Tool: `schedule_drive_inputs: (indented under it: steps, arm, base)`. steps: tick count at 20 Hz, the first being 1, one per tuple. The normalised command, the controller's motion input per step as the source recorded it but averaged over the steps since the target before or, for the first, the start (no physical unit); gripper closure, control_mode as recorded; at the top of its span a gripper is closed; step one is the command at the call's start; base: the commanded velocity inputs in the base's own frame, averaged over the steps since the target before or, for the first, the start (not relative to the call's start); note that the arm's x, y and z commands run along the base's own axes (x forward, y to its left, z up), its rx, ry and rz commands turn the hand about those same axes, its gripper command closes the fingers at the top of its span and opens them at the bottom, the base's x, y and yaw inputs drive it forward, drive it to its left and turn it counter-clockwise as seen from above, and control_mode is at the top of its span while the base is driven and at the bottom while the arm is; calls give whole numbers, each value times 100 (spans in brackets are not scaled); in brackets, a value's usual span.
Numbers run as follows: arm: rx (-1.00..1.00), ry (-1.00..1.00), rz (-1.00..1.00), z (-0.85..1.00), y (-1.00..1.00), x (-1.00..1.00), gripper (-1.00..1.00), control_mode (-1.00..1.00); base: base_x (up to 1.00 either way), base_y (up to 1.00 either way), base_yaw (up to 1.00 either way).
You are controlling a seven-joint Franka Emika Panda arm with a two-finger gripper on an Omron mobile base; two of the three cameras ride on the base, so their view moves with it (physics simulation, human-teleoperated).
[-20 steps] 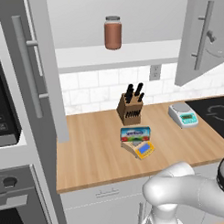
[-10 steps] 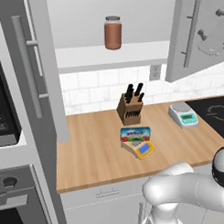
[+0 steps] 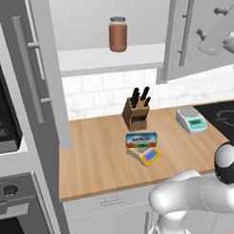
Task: Pick the boxed food and place it on the digital scale for weighing, and close the cabinet.
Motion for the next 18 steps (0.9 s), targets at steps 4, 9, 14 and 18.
schedule_drive_inputs:
  steps: [4, 9, 14, 18]
  arm:
    - [-1, -3, -2, -22, 18, 68, -100, -100]
    - [-1, -2, -11, -30, 21, 84, -100, -100]
    - [-3, -2, -22, -29, 23, 79, -100, -100]
    - [-1, -1, -23, -27, 11, 78, -100, -100]
  base:
    - [0, 0, 0]
    - [0, 0, 0]
    - [0, 0, 0]
    - [0, 0, 0]
